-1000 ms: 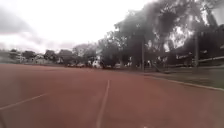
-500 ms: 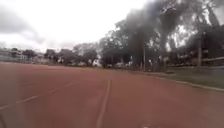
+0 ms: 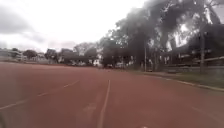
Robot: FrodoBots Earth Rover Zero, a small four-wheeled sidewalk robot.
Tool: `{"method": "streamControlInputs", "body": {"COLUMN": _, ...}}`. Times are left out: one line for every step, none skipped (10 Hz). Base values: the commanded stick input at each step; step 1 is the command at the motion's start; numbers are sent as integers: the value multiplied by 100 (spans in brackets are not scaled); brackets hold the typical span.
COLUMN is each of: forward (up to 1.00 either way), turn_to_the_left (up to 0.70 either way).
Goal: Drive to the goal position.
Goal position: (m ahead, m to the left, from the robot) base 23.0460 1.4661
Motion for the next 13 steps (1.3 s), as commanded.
{"method": "streamControlInputs", "body": {"forward": 67, "turn_to_the_left": 0}}
{"method": "streamControlInputs", "body": {"forward": 67, "turn_to_the_left": 0}}
{"method": "streamControlInputs", "body": {"forward": 67, "turn_to_the_left": 0}}
{"method": "streamControlInputs", "body": {"forward": 67, "turn_to_the_left": 0}}
{"method": "streamControlInputs", "body": {"forward": 67, "turn_to_the_left": 0}}
{"method": "streamControlInputs", "body": {"forward": 67, "turn_to_the_left": 0}}
{"method": "streamControlInputs", "body": {"forward": 67, "turn_to_the_left": 0}}
{"method": "streamControlInputs", "body": {"forward": 67, "turn_to_the_left": 0}}
{"method": "streamControlInputs", "body": {"forward": 67, "turn_to_the_left": 0}}
{"method": "streamControlInputs", "body": {"forward": 67, "turn_to_the_left": 0}}
{"method": "streamControlInputs", "body": {"forward": 67, "turn_to_the_left": 0}}
{"method": "streamControlInputs", "body": {"forward": 67, "turn_to_the_left": 0}}
{"method": "streamControlInputs", "body": {"forward": 67, "turn_to_the_left": 0}}
